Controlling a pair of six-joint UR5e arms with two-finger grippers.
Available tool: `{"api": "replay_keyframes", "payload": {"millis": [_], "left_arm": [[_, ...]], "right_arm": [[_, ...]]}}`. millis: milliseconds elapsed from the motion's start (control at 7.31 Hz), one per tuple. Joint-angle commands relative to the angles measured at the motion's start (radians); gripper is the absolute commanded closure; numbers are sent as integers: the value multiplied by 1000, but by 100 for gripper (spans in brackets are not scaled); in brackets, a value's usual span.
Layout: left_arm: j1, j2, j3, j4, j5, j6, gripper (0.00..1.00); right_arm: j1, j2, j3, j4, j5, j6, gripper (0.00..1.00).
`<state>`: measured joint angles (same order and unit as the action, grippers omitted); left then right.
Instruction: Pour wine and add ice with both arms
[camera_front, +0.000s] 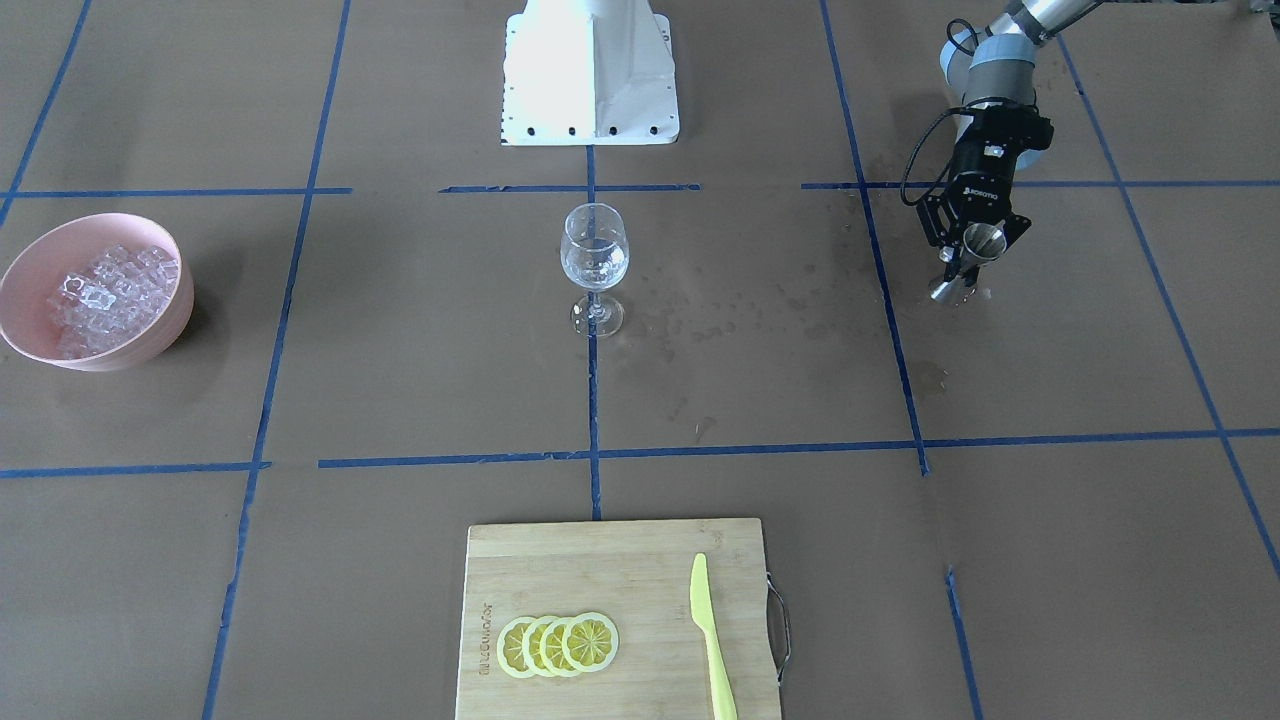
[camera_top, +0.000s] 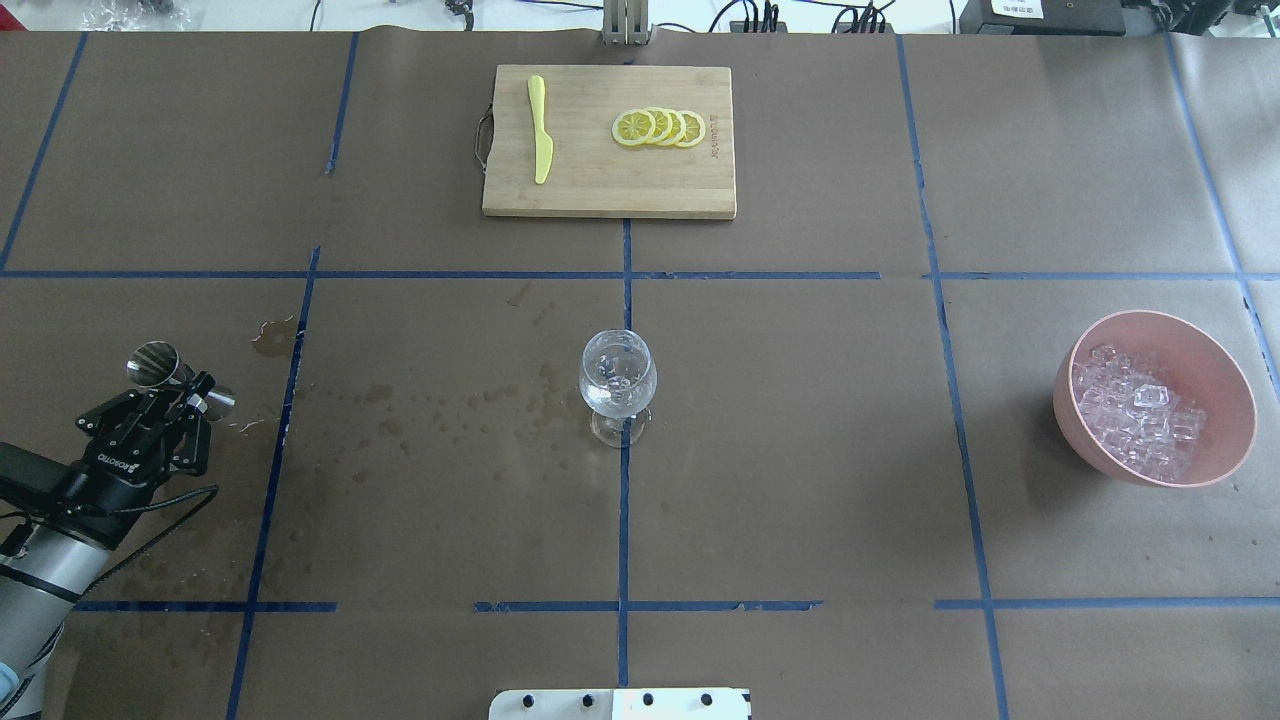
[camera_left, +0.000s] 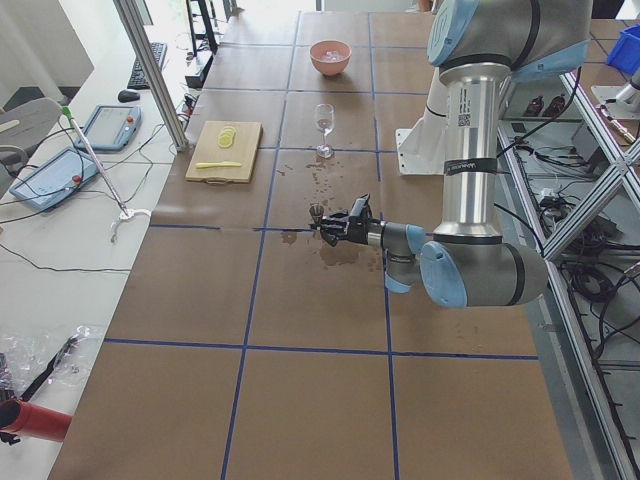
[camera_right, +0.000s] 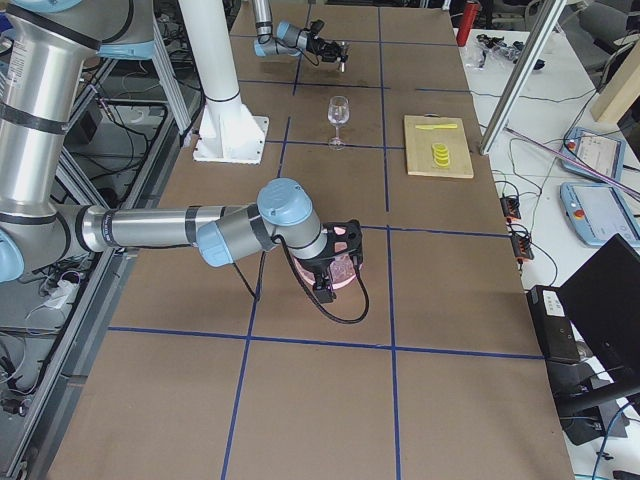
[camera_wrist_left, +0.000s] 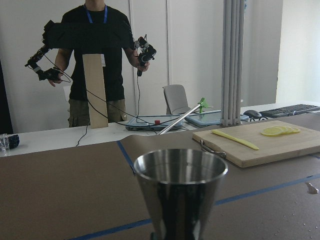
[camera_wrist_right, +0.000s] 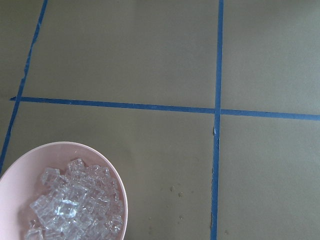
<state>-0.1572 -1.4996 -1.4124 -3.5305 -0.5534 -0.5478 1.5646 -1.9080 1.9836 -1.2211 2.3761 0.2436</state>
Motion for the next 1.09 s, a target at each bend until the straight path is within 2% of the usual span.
{"api": "replay_keyframes", "payload": {"millis": [0,274,958], "left_arm": [[-4,7,-5,8,-94,-15,100],[-10,13,-3,45,-144,-104,100],[-1,4,18,48,-129,-126,100]], "right_arm": [[0,0,-2,0,0,-1,0],[2,-9,-2,0,0,-4,0],[5,-17,0,2,0,-9,0]]}}
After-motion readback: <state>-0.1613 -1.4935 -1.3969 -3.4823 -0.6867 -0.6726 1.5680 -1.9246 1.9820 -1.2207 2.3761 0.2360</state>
